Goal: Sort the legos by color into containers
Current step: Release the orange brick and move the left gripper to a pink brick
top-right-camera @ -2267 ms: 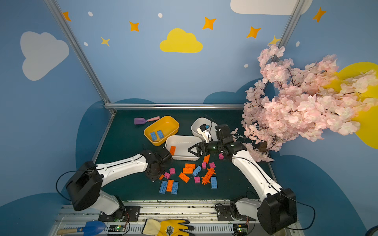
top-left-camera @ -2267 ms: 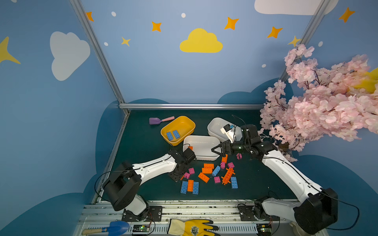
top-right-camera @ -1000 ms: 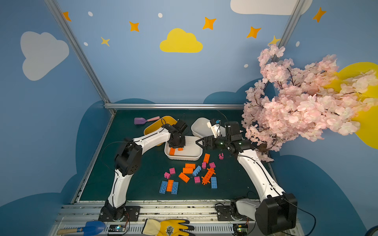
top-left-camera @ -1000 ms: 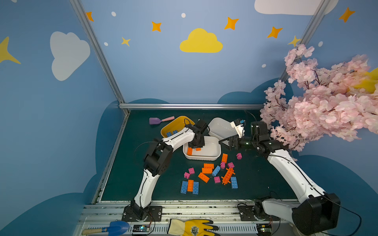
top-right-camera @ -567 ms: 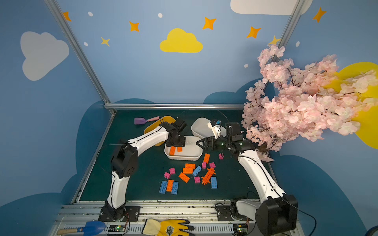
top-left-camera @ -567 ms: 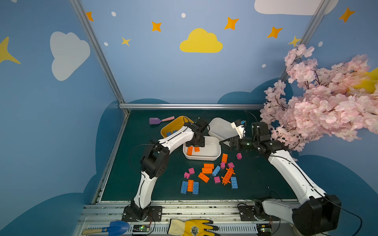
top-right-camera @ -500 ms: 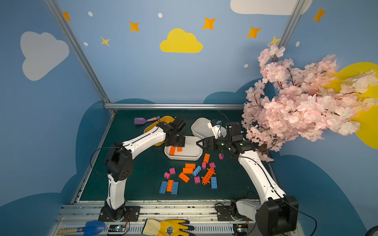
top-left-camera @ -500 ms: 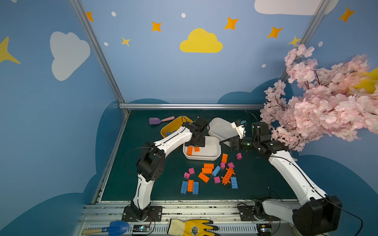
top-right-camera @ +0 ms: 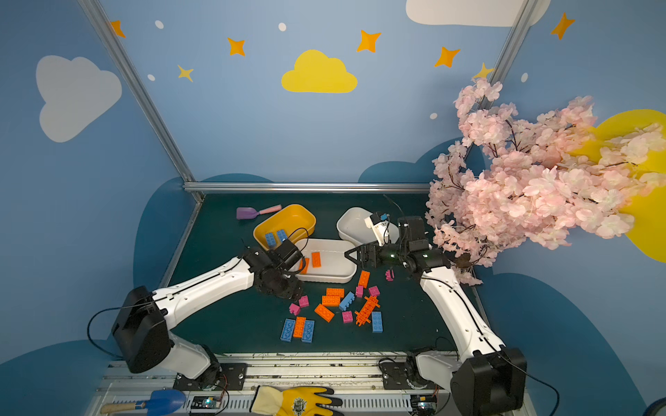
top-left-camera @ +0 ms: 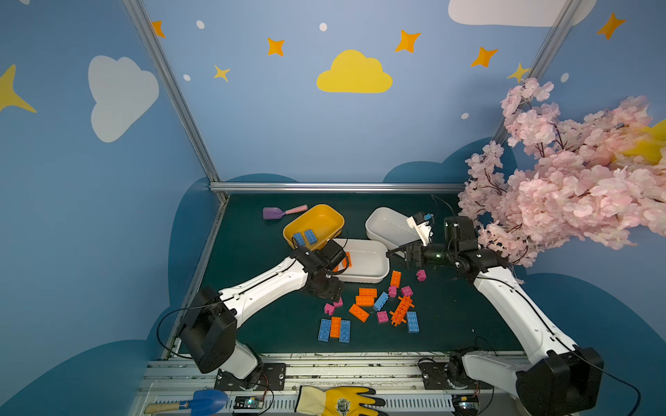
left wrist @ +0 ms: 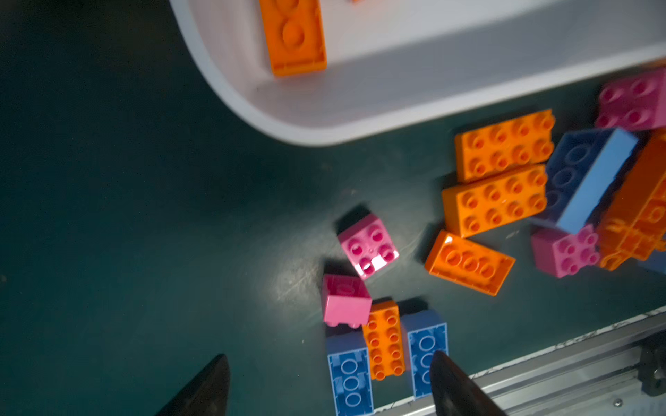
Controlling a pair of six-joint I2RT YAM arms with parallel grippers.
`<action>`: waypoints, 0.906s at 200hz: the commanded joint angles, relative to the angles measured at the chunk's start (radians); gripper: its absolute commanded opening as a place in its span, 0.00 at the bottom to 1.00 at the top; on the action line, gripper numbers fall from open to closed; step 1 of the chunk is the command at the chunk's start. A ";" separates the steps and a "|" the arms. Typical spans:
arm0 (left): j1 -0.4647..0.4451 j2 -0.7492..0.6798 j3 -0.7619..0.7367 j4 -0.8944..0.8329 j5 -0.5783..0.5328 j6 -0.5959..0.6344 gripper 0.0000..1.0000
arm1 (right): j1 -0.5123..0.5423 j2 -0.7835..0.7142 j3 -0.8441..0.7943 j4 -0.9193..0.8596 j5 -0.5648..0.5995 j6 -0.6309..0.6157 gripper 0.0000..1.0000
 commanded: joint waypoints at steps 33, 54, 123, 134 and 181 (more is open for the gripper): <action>-0.013 -0.067 -0.133 0.102 0.020 -0.289 0.85 | 0.018 -0.007 -0.018 -0.016 -0.024 -0.013 0.95; -0.031 -0.094 -0.185 0.175 -0.002 -0.570 0.83 | 0.024 -0.003 -0.021 -0.012 -0.022 -0.010 0.94; -0.092 0.025 -0.116 0.103 -0.100 -1.147 0.68 | 0.036 0.016 -0.021 -0.004 -0.026 -0.005 0.94; -0.091 0.051 -0.100 0.093 -0.104 -1.173 0.65 | 0.037 0.019 -0.021 -0.003 -0.029 -0.002 0.94; -0.092 0.137 -0.073 0.113 -0.090 -1.201 0.56 | 0.036 0.028 -0.029 -0.006 -0.032 -0.010 0.94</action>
